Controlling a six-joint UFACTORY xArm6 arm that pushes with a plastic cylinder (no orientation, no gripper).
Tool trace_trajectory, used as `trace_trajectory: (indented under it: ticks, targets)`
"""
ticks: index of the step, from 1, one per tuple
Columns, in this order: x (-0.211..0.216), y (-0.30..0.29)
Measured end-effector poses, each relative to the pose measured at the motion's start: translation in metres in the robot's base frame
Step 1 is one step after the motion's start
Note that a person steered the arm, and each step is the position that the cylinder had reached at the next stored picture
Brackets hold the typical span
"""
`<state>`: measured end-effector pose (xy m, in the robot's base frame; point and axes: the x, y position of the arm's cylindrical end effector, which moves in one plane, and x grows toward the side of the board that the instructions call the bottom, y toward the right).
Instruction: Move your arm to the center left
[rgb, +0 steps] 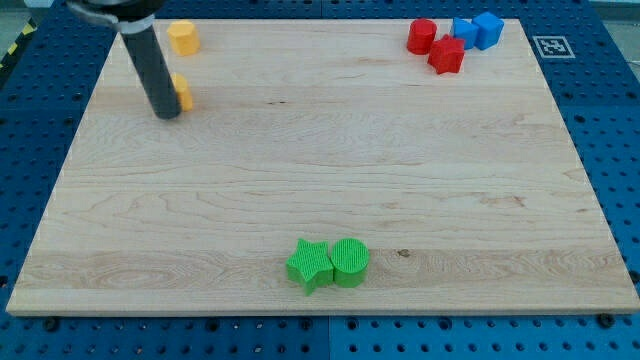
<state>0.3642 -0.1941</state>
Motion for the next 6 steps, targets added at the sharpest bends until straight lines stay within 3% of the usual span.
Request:
trace_trajectory:
  ticks: [2,3,5,6]
  targets:
    - [-0.067,0.0]
    - [-0.062,0.0]
    - [0.07,0.009]
    - [0.087,0.009]
